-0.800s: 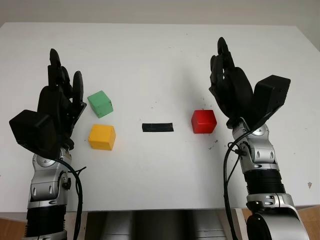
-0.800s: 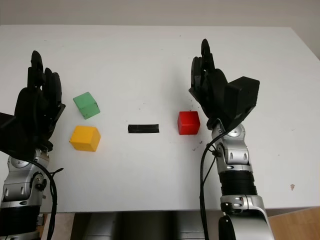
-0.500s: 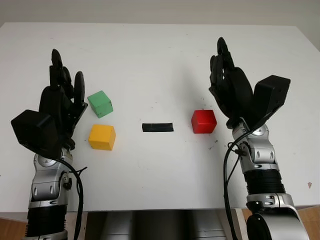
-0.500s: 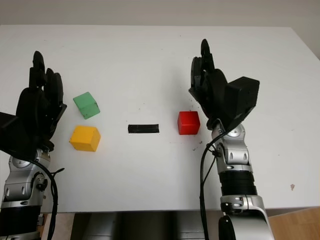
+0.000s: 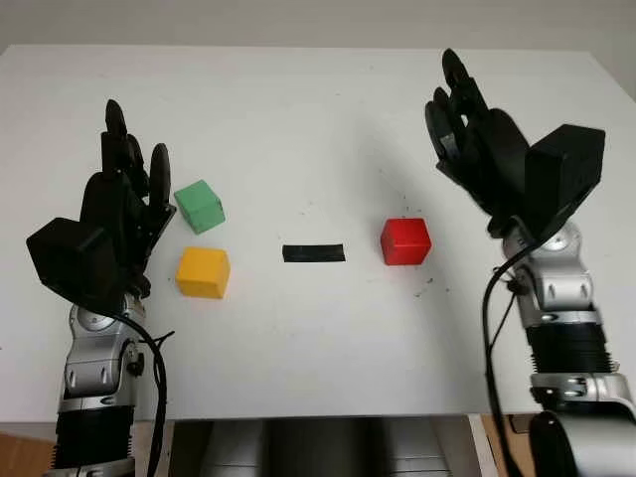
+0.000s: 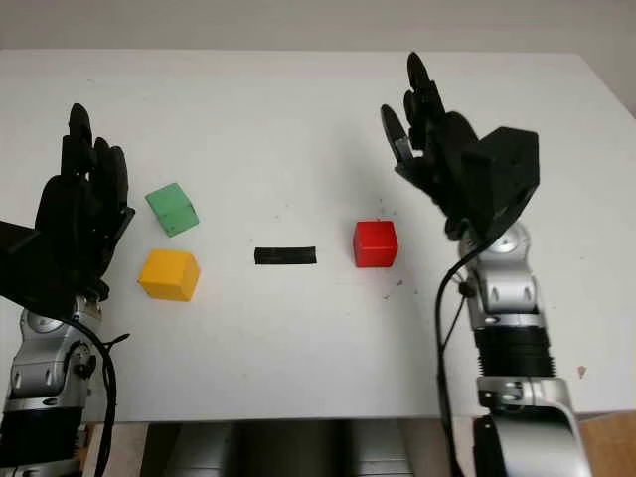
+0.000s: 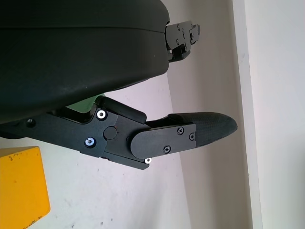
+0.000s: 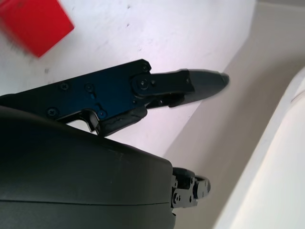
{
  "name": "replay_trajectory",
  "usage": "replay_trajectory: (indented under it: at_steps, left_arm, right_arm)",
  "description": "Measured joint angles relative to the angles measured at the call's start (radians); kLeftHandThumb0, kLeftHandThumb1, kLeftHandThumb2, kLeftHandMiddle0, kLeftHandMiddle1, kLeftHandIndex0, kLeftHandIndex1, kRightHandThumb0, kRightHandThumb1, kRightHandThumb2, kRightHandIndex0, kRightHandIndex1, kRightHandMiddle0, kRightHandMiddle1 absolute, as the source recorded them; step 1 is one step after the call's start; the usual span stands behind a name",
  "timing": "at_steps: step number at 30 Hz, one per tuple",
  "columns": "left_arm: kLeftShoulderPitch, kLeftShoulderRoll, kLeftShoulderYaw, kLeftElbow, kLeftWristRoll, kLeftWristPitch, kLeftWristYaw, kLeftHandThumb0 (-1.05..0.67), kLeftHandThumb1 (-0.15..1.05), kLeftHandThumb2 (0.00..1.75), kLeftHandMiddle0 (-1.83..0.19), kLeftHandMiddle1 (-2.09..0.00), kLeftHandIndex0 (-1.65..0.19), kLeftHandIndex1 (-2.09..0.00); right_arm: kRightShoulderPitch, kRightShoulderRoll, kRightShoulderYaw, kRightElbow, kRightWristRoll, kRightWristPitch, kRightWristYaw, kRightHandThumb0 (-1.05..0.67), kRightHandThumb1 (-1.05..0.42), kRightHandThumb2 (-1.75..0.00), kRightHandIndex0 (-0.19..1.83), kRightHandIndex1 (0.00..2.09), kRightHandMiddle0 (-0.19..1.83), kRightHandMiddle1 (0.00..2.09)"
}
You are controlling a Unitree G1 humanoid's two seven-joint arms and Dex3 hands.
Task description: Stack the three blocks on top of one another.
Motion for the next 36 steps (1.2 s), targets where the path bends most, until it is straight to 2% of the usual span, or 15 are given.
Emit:
replay_trajectory:
  at_steps: [2,5,8,15,20,25,28,36]
  left_arm:
    - [0.000,0.000,0.001,0.000,-0.001,0.000,0.000,-0.67,1.05,0.56,0.19,-0.04,0.19,-0.04]
    - [0.000,0.000,0.003,0.000,-0.007,-0.002,-0.001,-0.68,1.05,0.56,0.19,-0.04,0.19,-0.04]
    - [0.000,0.000,0.003,-0.001,-0.007,-0.002,0.000,-0.67,1.05,0.57,0.19,-0.05,0.19,-0.04]
    - [0.000,0.000,0.003,-0.001,-0.009,-0.004,-0.004,-0.68,1.05,0.56,0.19,-0.05,0.18,-0.05]
    - [-0.001,0.000,0.001,-0.001,-0.007,-0.003,-0.001,-0.68,1.05,0.56,0.18,-0.06,0.17,-0.05]
    - [-0.002,0.000,0.001,-0.001,-0.007,-0.003,-0.003,-0.69,1.05,0.54,0.18,-0.05,0.18,-0.05]
    - [-0.003,0.000,0.001,0.001,-0.007,-0.004,-0.003,-0.70,1.05,0.53,0.18,-0.06,0.17,-0.05]
    - [-0.003,0.000,0.000,0.001,-0.001,-0.007,-0.001,-0.70,1.05,0.52,0.18,-0.06,0.17,-0.06]
  right_arm:
    - [-0.002,-0.046,0.006,-0.034,-0.032,-0.013,0.022,-0.54,-0.81,-0.03,0.31,0.20,0.20,0.50]
    - [0.009,-0.108,0.019,-0.133,-0.073,0.048,0.069,-0.51,-0.76,-0.05,0.37,0.15,0.34,0.26]
    - [0.043,-0.159,0.031,-0.210,-0.115,0.058,0.108,-0.50,-0.74,-0.05,0.41,0.13,0.43,0.18]
    - [0.090,-0.272,0.096,-0.251,-0.259,-0.008,0.173,-0.58,-0.76,-0.06,0.47,0.11,0.54,0.11]
    - [0.134,-0.345,0.134,-0.314,-0.406,-0.120,0.164,-0.69,-0.80,-0.06,0.43,0.07,0.57,0.08]
    - [0.198,-0.349,0.159,-0.379,-0.544,-0.165,0.109,-0.75,-0.84,-0.07,0.45,0.07,0.59,0.07]
    - [0.226,-0.346,0.179,-0.381,-0.637,-0.211,0.020,-0.80,-0.87,-0.07,0.49,0.08,0.62,0.07]
    - [0.277,-0.279,0.234,-0.379,-0.776,-0.206,-0.071,-0.82,-0.91,-0.07,0.50,0.08,0.64,0.07]
